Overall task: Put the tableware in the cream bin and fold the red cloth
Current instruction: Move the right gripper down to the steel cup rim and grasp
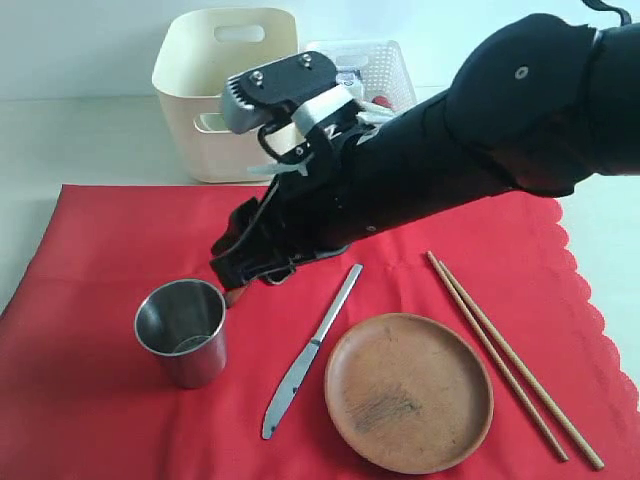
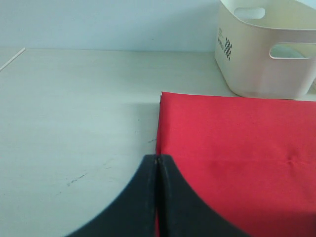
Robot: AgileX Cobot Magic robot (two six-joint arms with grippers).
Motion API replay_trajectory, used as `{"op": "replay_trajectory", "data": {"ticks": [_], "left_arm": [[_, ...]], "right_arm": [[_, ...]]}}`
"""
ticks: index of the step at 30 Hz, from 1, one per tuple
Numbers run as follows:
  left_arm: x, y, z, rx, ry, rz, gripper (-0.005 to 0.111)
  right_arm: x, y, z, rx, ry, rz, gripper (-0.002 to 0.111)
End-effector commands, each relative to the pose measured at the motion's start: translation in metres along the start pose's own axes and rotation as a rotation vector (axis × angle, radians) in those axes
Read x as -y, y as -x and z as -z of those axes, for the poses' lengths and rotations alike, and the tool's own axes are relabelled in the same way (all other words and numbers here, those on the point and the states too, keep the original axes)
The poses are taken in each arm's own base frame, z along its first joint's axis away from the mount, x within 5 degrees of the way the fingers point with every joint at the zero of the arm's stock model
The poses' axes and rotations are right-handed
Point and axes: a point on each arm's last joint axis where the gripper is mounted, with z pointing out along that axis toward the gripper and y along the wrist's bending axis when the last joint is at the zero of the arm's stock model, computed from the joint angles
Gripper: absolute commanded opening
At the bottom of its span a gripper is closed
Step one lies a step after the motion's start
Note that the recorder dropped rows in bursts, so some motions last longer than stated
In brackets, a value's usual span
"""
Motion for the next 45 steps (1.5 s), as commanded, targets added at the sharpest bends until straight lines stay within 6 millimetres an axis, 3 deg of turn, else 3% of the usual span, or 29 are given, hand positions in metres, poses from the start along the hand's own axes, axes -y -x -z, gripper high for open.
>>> {"op": "replay_trajectory", "data": {"ticks": [1,5,9,18,45], "left_arm": [[0.000,0.001,0.000,0.017,0.003,-0.002,0.000],[0.000,0.001,0.000,0.017,0.003,-0.002,0.000],[0.000,0.001,0.000,0.017,0.003,-0.002,0.000],[0.000,0.001,0.000,0.017,0.003,-0.002,0.000],[0.000,0.001,0.000,0.017,0.003,-0.002,0.000]], "right_arm": [[-0.017,-0.003,-0.013,-0.048,0.061,0.139,0.067],[-0.029,0.000,-0.034,-0.053,0.066,0.175,0.077],[-0.029,0.009,-0.050,-0.082,0.081,0.240,0.077],[-0.028,0.025,-0.052,-0.048,0.044,0.334,0.077],[-0.010,0.001,-0.096,-0.128,-0.008,0.295,0.077]]}}
